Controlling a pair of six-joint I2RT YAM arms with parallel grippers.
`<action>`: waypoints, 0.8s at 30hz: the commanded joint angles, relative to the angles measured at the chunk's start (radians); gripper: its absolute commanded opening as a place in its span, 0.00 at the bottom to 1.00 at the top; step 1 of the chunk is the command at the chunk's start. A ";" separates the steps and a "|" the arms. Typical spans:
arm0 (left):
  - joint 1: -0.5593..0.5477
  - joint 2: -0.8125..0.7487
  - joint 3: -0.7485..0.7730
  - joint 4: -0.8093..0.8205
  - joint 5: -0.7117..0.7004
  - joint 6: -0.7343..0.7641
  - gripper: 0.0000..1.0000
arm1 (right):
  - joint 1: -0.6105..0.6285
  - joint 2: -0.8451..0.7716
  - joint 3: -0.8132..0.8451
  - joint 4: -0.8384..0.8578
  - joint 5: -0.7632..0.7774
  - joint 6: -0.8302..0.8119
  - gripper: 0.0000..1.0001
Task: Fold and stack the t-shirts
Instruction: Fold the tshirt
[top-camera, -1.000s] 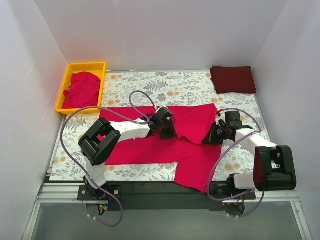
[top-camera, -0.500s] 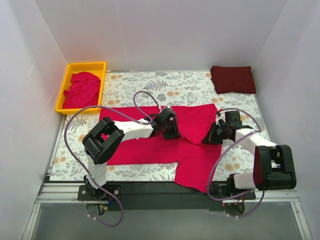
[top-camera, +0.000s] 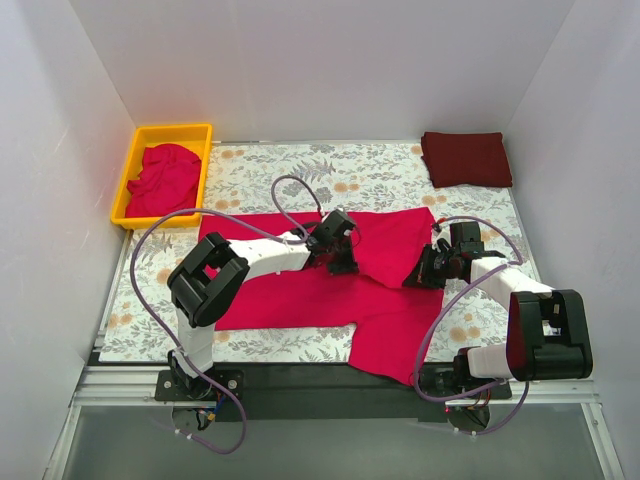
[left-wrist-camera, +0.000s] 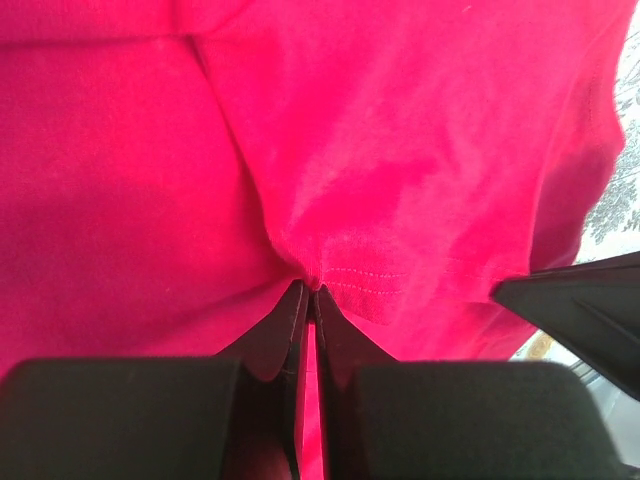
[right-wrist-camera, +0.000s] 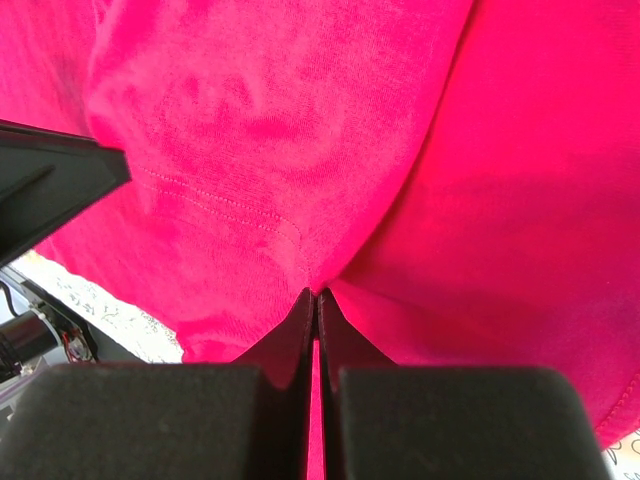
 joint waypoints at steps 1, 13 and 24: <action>-0.004 -0.024 0.083 -0.114 -0.055 0.035 0.00 | -0.002 -0.016 -0.007 -0.006 -0.020 0.001 0.01; -0.004 0.031 0.180 -0.288 -0.063 0.091 0.00 | -0.002 -0.083 -0.010 -0.086 0.005 -0.009 0.01; -0.004 0.062 0.219 -0.366 -0.040 0.114 0.09 | 0.004 -0.039 -0.046 -0.069 0.017 -0.021 0.15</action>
